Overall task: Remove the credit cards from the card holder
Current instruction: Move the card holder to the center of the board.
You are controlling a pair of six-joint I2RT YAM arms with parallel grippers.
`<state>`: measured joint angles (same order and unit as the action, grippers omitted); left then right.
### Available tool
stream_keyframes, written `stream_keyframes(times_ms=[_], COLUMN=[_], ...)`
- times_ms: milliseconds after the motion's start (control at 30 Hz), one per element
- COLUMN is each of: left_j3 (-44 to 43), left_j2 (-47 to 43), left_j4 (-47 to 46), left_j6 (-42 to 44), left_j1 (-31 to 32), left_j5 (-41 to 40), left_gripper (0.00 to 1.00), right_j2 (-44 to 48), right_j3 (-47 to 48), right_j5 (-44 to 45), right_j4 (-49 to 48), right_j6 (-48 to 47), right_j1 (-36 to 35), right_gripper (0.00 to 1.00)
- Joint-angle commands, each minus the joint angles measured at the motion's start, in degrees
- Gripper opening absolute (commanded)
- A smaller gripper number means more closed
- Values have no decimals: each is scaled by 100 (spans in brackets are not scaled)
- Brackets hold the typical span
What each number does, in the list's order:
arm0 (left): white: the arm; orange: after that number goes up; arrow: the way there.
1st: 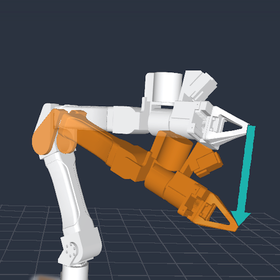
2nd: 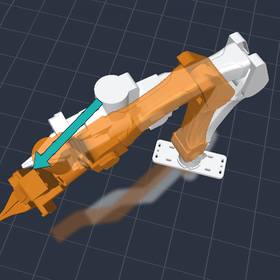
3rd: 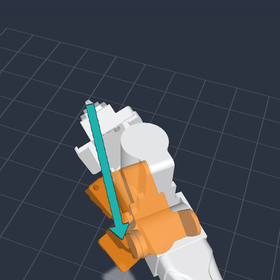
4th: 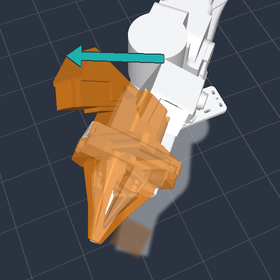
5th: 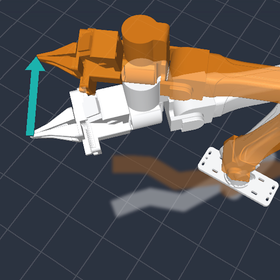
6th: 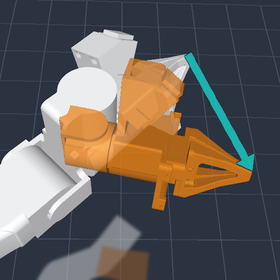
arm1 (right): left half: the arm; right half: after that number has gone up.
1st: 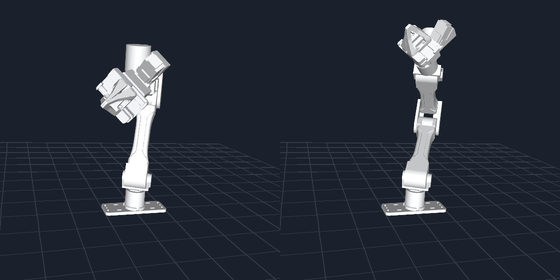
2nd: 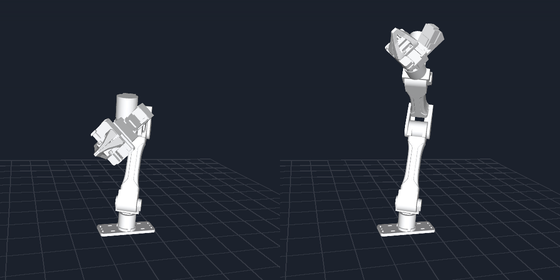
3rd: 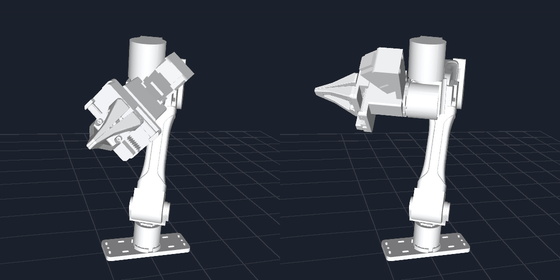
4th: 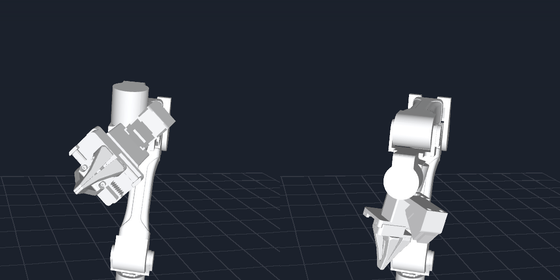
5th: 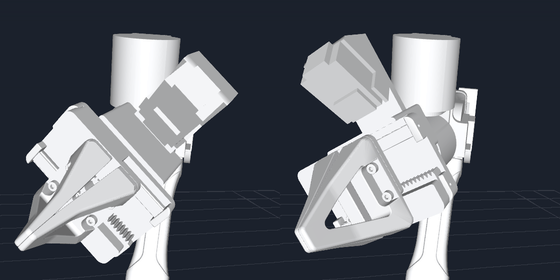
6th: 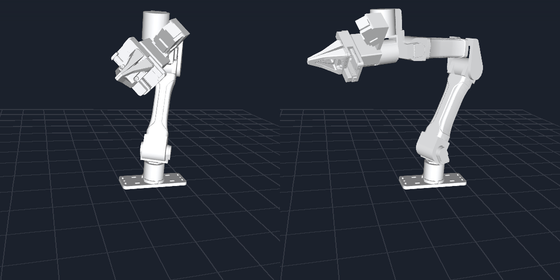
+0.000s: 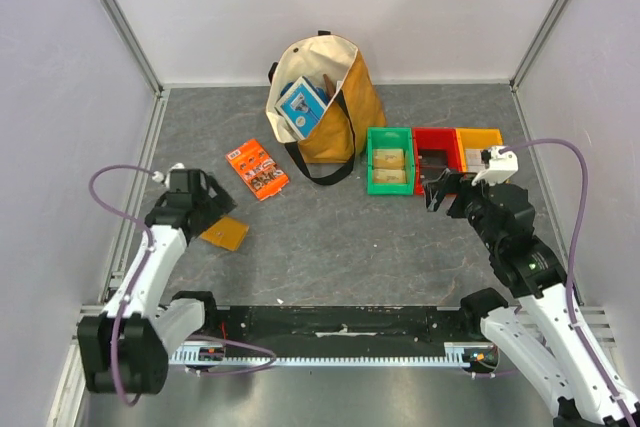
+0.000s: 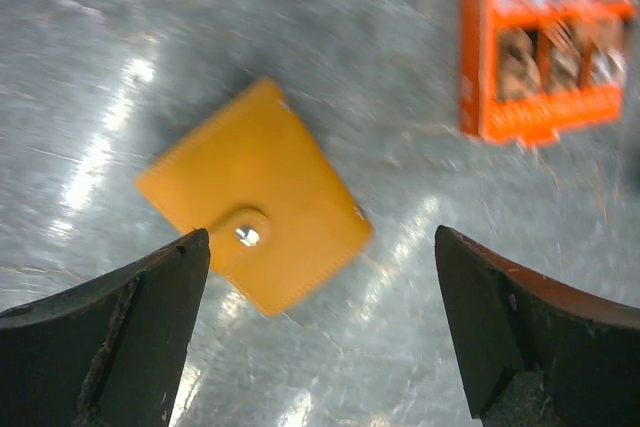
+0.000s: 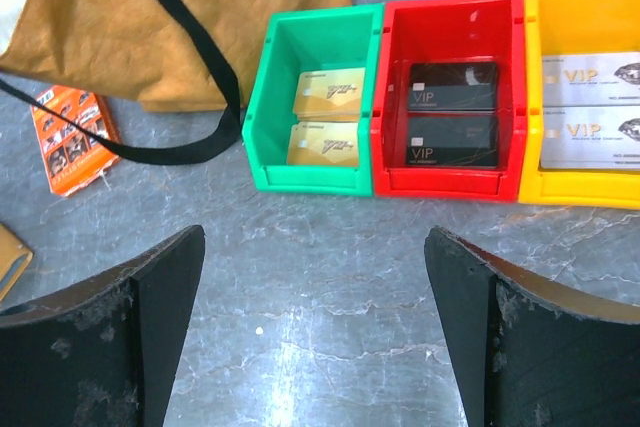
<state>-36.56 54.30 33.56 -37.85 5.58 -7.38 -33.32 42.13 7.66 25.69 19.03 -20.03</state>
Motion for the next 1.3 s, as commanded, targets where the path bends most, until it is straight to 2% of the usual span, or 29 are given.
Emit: stream_keyframes(times_ms=[0,67,200,300,433,533,700,767,833,933,1067,1133,1267], left_j3=[-430,-668,-1037,-1161,-924,-547,112,245,351,325,-193,-517,-834], left_j2=[868,1422,2346,2848,3016,2762,1744,1374,1154,1161,1389,1408,1258], left_j4=[-438,-473,-456,-307,-280,-280,-324,-420,-701,-1158,-906,-528,184], left_j6=[435,628,1024,1078,1060,885,209,-309,-897,-1584,-1788,-1665,-1244], left_j1=[-1364,-1700,-1955,-2061,-2053,-1948,-1132,-640,238,1170,2374,2596,2606], left_j5=[840,1325,1458,1940,2539,2943,3146,3014,2883,2786,2347,2084,1329], left_gripper=[99,99,99,99,98,95,90,89,86,83,83,83,82], right_j2=[247,300,353,379,388,370,326,309,291,265,203,186,177], right_j3=[-161,-222,-258,-267,-302,-302,-337,-346,-363,-363,-355,-346,-346], right_j5=[139,174,262,306,333,332,306,289,254,245,227,218,183], right_j4=[-179,-196,-205,-205,-231,-258,-310,-345,-346,-355,-354,-337,-328], right_j6=[-92,-136,-206,-241,-233,-233,-215,-206,-206,-198,-198,-206,-215], right_j1=[-202,-255,-396,-449,-484,-528,-554,-563,-563,-563,-563,-563,-563], right_gripper=[98,98,98,98,98,98,98,98,98,98,98,98,98])
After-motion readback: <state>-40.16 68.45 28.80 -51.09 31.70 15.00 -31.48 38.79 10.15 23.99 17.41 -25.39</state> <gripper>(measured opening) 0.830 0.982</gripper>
